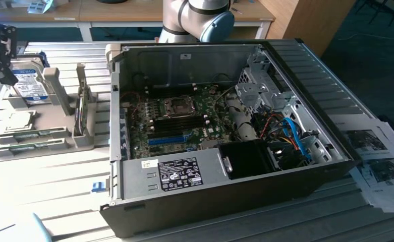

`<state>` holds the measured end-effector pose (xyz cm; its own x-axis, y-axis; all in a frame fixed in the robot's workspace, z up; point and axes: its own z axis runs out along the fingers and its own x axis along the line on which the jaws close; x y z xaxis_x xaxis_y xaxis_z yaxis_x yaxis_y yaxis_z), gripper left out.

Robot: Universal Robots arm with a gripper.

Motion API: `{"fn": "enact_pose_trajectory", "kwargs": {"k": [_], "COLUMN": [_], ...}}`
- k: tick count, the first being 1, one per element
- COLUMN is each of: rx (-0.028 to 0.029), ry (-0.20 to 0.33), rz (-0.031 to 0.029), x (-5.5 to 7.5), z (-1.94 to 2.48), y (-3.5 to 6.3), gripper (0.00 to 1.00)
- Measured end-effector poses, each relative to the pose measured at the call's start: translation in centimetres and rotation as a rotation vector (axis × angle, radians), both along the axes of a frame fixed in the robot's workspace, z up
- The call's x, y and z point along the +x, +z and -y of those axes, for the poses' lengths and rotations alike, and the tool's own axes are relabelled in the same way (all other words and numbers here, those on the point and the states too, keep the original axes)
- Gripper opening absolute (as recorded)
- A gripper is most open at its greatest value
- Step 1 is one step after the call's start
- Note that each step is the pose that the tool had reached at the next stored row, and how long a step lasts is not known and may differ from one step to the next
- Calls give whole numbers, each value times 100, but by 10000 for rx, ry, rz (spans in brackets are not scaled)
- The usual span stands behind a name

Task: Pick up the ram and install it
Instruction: 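Pick up the ram and move it above insertion slot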

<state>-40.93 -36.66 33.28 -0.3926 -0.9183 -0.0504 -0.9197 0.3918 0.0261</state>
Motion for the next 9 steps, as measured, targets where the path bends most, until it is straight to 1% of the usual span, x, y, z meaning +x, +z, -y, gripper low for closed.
{"fn": "enact_pose_trajectory", "kwargs": {"k": [9], "rx": [0], "ry": [982], "rz": [0], "x": [2], "z": [0], "y": [-1], "gripper": [10]}}
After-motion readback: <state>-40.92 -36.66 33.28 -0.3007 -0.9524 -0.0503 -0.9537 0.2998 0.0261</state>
